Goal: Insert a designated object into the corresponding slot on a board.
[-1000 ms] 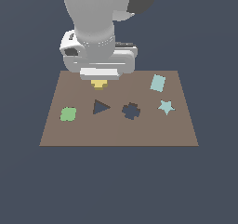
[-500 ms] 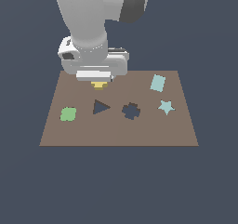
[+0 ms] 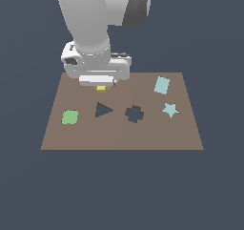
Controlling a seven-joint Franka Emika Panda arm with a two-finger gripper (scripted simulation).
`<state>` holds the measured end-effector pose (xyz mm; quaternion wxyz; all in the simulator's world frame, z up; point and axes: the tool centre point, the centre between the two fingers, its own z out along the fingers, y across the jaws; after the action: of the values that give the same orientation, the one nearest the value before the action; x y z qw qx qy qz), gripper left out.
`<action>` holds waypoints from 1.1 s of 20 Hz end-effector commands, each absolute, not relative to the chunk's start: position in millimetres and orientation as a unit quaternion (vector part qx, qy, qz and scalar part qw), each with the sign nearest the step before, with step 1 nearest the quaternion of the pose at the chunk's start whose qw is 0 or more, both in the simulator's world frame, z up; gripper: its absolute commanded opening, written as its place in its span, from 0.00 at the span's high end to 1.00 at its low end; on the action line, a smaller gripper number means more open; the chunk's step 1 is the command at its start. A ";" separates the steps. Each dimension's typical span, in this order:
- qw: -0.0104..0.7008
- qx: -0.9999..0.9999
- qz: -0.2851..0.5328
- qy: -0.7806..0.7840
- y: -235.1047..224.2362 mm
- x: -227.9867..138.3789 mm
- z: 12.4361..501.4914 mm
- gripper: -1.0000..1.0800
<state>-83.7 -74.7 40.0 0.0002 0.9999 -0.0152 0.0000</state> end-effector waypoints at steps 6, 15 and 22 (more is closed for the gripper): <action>0.000 1.000 0.000 -0.015 -74.6 -84.1 29.9 1.00; 0.000 1.000 0.000 -0.015 -74.7 -84.5 30.7 1.00; 0.000 1.000 0.000 -0.022 -68.5 -80.3 31.3 1.00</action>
<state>-82.1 -71.3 31.0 0.0001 0.9998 -0.0198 -0.0004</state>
